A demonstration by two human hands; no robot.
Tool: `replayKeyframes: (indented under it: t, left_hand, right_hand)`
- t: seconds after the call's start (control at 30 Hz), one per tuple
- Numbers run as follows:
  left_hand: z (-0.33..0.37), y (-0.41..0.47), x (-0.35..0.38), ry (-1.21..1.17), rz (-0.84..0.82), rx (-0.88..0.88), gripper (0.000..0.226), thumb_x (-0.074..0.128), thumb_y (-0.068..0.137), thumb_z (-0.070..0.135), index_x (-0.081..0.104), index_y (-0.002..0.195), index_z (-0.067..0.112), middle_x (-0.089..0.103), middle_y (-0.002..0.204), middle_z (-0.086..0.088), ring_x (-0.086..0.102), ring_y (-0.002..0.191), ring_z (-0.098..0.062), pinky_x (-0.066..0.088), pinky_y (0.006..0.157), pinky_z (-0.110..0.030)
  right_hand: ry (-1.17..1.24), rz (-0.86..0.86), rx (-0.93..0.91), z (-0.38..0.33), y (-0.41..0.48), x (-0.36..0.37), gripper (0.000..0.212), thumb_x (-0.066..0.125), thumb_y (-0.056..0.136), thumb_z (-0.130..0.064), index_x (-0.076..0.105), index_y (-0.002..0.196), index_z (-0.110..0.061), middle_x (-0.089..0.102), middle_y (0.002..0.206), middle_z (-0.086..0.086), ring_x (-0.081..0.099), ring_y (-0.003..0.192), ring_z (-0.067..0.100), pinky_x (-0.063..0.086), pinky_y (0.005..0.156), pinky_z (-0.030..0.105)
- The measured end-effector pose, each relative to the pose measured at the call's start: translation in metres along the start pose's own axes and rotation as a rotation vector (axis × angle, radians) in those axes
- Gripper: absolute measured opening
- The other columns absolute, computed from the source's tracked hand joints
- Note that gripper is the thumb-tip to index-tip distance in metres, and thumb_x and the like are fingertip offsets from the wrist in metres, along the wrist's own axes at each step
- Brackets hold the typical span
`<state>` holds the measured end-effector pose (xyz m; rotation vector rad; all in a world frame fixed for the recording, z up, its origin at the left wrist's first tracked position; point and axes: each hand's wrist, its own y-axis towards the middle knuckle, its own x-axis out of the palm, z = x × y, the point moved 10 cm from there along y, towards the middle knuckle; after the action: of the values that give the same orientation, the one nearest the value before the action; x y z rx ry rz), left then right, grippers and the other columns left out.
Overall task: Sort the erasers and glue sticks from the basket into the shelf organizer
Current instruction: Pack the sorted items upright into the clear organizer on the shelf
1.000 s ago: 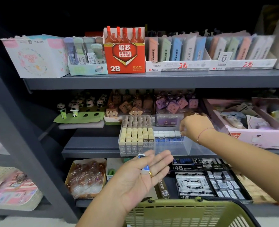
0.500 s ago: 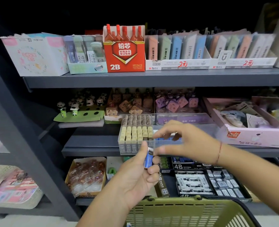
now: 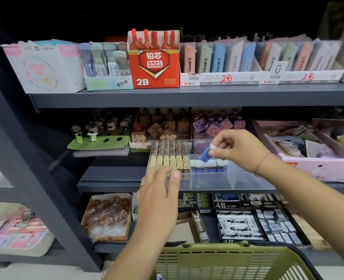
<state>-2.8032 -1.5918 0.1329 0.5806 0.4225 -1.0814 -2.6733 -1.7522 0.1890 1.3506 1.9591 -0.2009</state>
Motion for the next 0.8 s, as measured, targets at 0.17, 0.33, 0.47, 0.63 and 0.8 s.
replayKeyframes:
  t: [0.17,0.33,0.47,0.63,0.8]
  left_hand:
    - [-0.022,0.004,0.028,0.388,-0.19,-0.008,0.069,0.01,0.091,0.063,0.004,0.153,0.035,-0.01,0.16,0.014,-0.017,0.145,-0.004,-0.01,0.119,-0.031]
    - [-0.026,0.003,0.035,0.453,-0.245,-0.005,0.067,0.014,0.094,0.062,-0.001,0.154,0.034,-0.019,0.159,0.013,-0.025,0.143,-0.006,-0.011,0.116,-0.03]
    - [-0.028,0.003,0.036,0.459,-0.251,0.006,0.068,0.016,0.094,0.062,-0.003,0.153,0.035,-0.021,0.158,0.014,-0.026,0.143,-0.005,-0.011,0.115,-0.029]
    - [-0.027,0.003,0.038,0.44,-0.238,0.012,0.067,0.018,0.095,0.061,-0.001,0.154,0.035,-0.019,0.159,0.013,-0.025,0.143,-0.005,-0.01,0.116,-0.03]
    - [-0.029,0.002,0.037,0.439,-0.208,0.029,0.067,0.017,0.095,0.061,0.001,0.154,0.034,-0.018,0.159,0.013,-0.024,0.143,-0.004,-0.012,0.116,-0.031]
  right_hand:
    - [-0.223,-0.131,0.097,0.035,0.021,0.043,0.011,0.077,0.077,-0.012,0.066,0.078,-0.013,0.069,0.071,0.002,0.062,0.061,0.009,0.055,0.068,0.028]
    - [-0.36,-0.175,0.039,0.034,0.03,0.072,0.012,0.076,0.078,-0.012,0.064,0.082,-0.014,0.069,0.08,0.001,0.06,0.071,0.009,0.047,0.066,0.017]
    - [-0.444,-0.179,0.004,0.027,0.031,0.076,0.024,0.076,0.078,-0.014,0.054,0.072,-0.02,0.057,0.067,-0.01,0.057,0.072,0.011,0.048,0.071,0.025]
    - [-0.464,-0.214,0.019,0.028,0.028,0.078,0.012,0.07,0.082,-0.011,0.061,0.076,-0.017,0.053,0.066,-0.013,0.056,0.074,0.009,0.045,0.07,0.021]
    - [-0.374,-0.216,0.079,0.035,0.024,0.073,0.018,0.059,0.091,-0.017,0.072,0.083,-0.007,0.064,0.074,-0.004,0.062,0.075,0.017,0.051,0.073,0.026]
